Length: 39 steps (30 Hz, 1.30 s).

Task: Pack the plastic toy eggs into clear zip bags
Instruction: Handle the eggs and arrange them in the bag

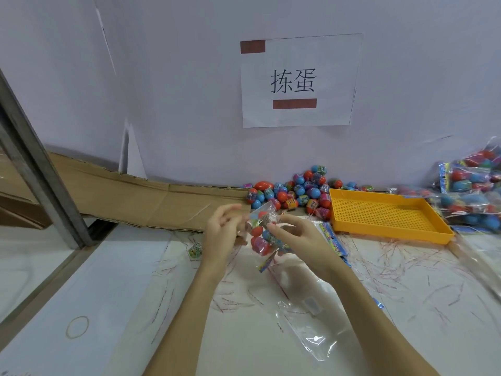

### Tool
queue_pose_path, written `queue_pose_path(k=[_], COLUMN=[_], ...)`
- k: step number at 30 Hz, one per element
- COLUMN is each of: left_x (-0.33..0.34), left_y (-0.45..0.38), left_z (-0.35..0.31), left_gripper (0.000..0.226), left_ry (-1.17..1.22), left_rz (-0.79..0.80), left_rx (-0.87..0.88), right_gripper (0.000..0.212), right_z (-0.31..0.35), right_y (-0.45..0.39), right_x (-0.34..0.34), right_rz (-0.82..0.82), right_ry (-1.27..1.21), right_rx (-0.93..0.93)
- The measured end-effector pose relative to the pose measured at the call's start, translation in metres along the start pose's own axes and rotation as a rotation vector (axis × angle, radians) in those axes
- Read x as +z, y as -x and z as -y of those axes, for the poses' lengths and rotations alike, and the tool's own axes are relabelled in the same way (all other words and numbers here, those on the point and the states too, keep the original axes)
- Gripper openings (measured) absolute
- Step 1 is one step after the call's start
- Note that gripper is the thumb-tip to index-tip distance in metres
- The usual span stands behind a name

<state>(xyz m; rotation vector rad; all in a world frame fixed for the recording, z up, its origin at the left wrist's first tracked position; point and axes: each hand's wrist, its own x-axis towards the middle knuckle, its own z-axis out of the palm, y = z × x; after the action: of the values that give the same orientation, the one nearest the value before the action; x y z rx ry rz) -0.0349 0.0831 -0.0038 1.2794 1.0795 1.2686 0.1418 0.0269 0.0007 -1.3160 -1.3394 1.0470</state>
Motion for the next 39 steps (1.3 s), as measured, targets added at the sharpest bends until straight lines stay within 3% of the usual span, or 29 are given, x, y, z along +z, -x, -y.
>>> queue_pose_path(k=[5, 14, 20, 23, 28, 33, 39], left_x=[-0.001, 0.001, 0.003, 0.0, -0.003, 0.0, -0.004], left_y=[0.001, -0.001, -0.001, -0.005, -0.007, -0.006, -0.007], left_z=[0.0, 0.002, 0.007, 0.009, 0.011, 0.002, 0.004], left_gripper=[0.03, 0.018, 0.019, 0.022, 0.026, 0.033, 0.022], left_ry=[-0.044, 0.148, -0.034, 0.005, 0.074, 0.33, 0.283], left_rz=[0.226, -0.066, -0.17, -0.223, -0.217, -0.335, -0.238], left_rx=[-0.058, -0.037, 0.179, 0.14, 0.086, -0.138, -0.183], right_gripper=[0.033, 0.042, 0.039, 0.035, 0.026, 0.024, 0.018], right_z=[0.003, -0.001, 0.003, -0.001, -0.002, 0.001, 0.002], right_y=[0.004, -0.004, -0.004, -0.002, -0.001, 0.001, -0.003], right_x=[-0.004, -0.001, 0.001, -0.005, -0.015, -0.02, -0.006], right_rz=[0.068, -0.058, 0.0, 0.114, 0.122, 0.119, -0.16], right_ry=[0.082, -0.056, -0.355, -0.313, -0.337, -0.361, -0.429], right_rx=[0.001, 0.039, 0.089, 0.057, 0.092, 0.146, 0.115])
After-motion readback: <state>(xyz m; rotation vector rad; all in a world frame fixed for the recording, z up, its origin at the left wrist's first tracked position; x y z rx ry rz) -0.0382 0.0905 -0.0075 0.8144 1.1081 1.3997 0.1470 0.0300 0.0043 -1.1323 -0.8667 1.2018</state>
